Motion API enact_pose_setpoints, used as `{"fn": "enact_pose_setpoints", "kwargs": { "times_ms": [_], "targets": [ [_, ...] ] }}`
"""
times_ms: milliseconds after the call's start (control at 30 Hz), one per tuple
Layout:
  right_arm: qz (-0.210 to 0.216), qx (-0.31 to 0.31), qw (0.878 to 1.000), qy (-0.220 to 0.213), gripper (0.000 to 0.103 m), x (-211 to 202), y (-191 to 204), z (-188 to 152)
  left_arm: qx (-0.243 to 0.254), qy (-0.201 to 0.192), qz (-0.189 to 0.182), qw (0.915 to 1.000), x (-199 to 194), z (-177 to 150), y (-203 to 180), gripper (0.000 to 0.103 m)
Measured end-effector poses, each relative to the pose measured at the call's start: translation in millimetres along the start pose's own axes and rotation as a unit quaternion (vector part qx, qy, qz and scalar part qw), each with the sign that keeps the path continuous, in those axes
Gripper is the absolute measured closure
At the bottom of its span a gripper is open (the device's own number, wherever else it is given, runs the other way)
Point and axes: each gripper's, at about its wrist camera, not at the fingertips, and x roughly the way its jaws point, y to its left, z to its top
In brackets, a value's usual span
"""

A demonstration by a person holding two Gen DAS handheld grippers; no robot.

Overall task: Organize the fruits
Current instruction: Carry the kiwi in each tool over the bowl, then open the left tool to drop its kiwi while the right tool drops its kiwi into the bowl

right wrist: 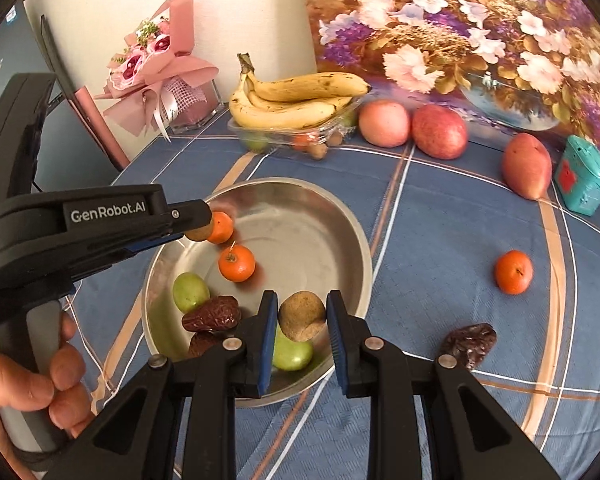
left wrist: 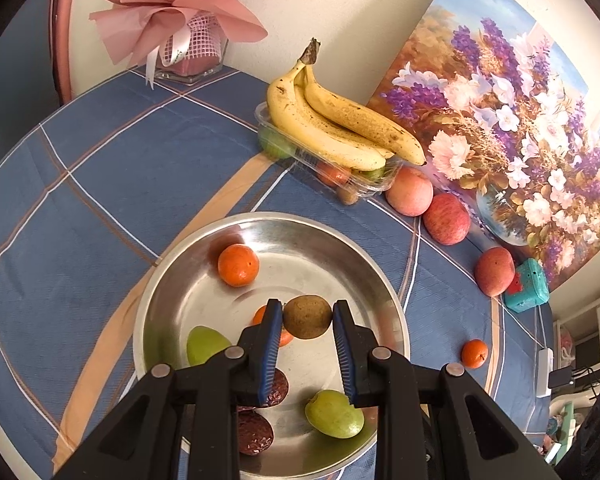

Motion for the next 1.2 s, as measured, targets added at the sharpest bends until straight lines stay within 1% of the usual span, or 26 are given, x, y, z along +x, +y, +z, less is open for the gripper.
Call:
{"fn": "enact_pose_setpoints", "kwargs": {
  "times_ms": [267, 600, 833, 900, 933, 967, 1033, 1067, 1133, 1167, 1200],
  "targets": [
    [-0.015, -0.010, 1.000, 0.003, 0.077, 6, 2, -1, 0.000, 0.004, 0.002, 1.0000, 1, -1, 0, 0.075],
    [-0.020, -0.008, 1.000, 0.007, 0.077, 10, 1, -1, 0.004, 0.013, 0.007, 0.9999, 5, -2, -2, 0.075],
    [-0.025, -0.007, 0.999, 0.019, 0.077, 18, -1, -3, 0.007, 0.021, 0.014, 0.9997, 9, -4, -2, 0.074],
    [-0.026, -0.005, 0.999, 0.021, 0.076, 19, -1, -3, 0.006, 0.025, 0.016, 0.9995, 11, -4, -1, 0.074],
    [-0.025, -0.005, 0.999, 0.021, 0.073, 20, -2, -3, 0.006, 0.027, 0.018, 0.9995, 12, -4, -1, 0.074],
    [-0.023, -0.005, 0.999, 0.023, 0.068, 20, -2, -4, 0.006, 0.030, 0.021, 0.9993, 13, -4, -2, 0.073],
    [-0.024, -0.005, 0.999, 0.023, 0.060, 20, -2, -4, 0.008, 0.035, 0.025, 0.9990, 15, -5, -2, 0.070],
    [-0.023, -0.005, 0.999, 0.023, 0.060, 19, -3, -4, 0.008, 0.037, 0.025, 0.9990, 16, -6, -2, 0.069],
    [-0.030, -0.007, 0.999, 0.021, 0.060, 17, -8, -4, 0.009, 0.037, 0.024, 0.9990, 15, -7, -4, 0.063],
    [-0.038, -0.007, 0.999, 0.018, 0.059, 14, -12, -4, 0.010, 0.036, 0.024, 0.9990, 15, -6, -6, 0.045],
    [-0.044, -0.006, 0.999, 0.015, 0.058, 12, -17, -3, 0.012, 0.033, 0.023, 0.9991, 15, -7, -8, 0.030]
  ]
}}
